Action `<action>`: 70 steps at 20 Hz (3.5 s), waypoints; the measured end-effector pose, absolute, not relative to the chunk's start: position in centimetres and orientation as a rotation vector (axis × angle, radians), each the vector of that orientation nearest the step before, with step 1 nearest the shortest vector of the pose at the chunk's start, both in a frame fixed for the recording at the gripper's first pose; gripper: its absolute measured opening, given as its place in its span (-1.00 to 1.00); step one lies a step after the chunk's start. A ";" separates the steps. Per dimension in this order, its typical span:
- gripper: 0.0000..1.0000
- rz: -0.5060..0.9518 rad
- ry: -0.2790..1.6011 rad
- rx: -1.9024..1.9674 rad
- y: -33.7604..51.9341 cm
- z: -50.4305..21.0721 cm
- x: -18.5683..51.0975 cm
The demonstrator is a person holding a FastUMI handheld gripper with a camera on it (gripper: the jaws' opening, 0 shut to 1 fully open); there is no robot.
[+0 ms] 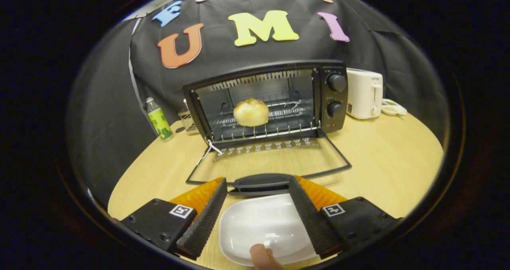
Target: Open the toaster oven, put the food inside, and close the toaster oven door.
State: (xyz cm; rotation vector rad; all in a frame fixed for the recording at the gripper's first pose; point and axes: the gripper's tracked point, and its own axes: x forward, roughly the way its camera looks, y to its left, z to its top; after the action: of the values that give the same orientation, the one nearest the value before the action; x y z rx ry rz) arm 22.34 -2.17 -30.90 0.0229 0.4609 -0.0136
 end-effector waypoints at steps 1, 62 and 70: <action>1.00 -0.021 0.435 0.006 -2.0 -30.5 22.6; 1.00 -0.034 0.004 -0.122 0.1 0.4 11.6; 1.00 -0.044 -0.093 -0.216 2.6 6.9 6.3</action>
State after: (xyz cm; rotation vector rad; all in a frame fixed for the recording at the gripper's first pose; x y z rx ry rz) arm 6.35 2.60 6.87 -0.2159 -0.0926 -0.0444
